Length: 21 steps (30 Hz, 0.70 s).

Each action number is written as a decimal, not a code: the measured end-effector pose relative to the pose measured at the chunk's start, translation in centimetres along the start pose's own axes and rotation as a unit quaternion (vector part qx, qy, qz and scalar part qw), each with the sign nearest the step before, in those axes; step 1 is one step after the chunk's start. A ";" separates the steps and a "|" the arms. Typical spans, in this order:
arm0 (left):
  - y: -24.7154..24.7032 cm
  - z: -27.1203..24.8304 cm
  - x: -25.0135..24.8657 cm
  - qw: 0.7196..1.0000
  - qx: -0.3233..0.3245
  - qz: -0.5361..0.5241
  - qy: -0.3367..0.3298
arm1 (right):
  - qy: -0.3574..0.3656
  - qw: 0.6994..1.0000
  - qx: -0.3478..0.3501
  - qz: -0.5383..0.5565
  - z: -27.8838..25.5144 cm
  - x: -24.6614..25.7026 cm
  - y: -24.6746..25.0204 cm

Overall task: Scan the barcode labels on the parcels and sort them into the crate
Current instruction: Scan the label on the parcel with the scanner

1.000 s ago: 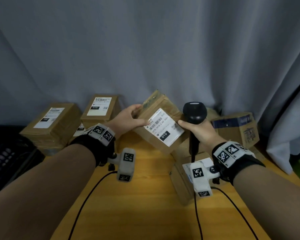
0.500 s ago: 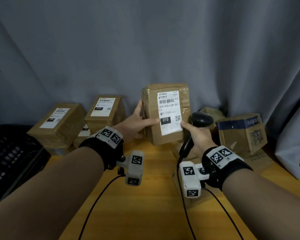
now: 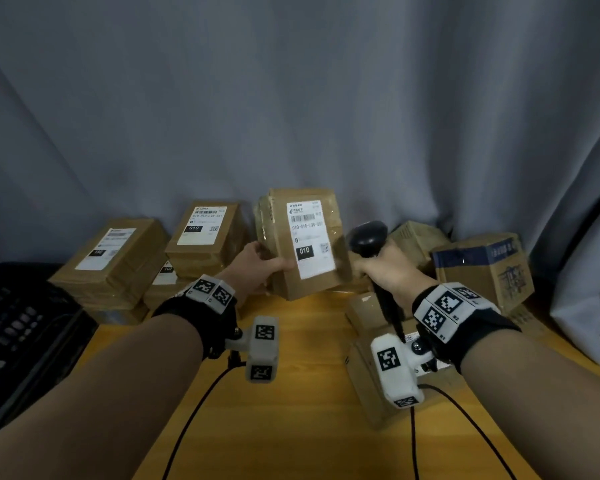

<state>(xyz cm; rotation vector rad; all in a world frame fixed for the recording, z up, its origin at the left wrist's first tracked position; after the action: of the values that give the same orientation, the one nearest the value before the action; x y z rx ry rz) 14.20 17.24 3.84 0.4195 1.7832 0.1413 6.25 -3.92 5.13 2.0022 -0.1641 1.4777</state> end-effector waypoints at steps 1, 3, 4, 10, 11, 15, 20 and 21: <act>0.1 0.2 0.4 1.000 -0.012 0.010 -0.001 | 0.009 1.000 0.017 -0.012 -0.3 0.7 0.2; 0.5 0.5 1.1 0.999 -0.030 0.023 0.002 | 0.037 0.998 0.037 -0.022 -1.0 2.0 0.6; 0.6 0.6 1.5 0.999 -0.036 0.027 0.005 | 0.054 0.997 0.041 -0.021 -1.4 2.7 0.8; 1.0 1.1 2.8 0.997 -0.078 0.009 0.017 | 0.089 0.993 0.013 0.077 -3.1 5.0 1.5; 0.9 1.1 2.8 0.996 -0.088 0.000 0.013 | 0.084 0.993 0.012 0.081 -3.2 5.1 1.6; 0.5 0.9 2.9 0.993 -0.107 -0.043 0.006 | 0.083 0.995 0.025 0.043 -3.9 5.4 2.2; 0.0 0.4 3.0 0.993 -0.110 -0.038 -0.001 | 0.081 0.995 0.014 0.048 -4.4 6.4 3.2; -0.3 0.3 2.9 0.993 -0.111 -0.030 -0.007 | 0.081 0.995 0.011 0.056 -4.5 6.7 3.5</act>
<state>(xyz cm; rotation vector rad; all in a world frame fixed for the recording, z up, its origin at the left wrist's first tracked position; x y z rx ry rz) 13.84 17.99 1.07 0.2059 1.7412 0.2910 3.44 -2.42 13.29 1.9069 -0.1944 1.7121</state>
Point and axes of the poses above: each hand's wrist, its own z-axis towards the middle knuckle, its own y-axis out of the back of the hand, x = y × z, the point moved 2 cm from there along z, towards the middle knuckle, and after that the axes turned 13 degrees about -x, right-handed, at the moved point
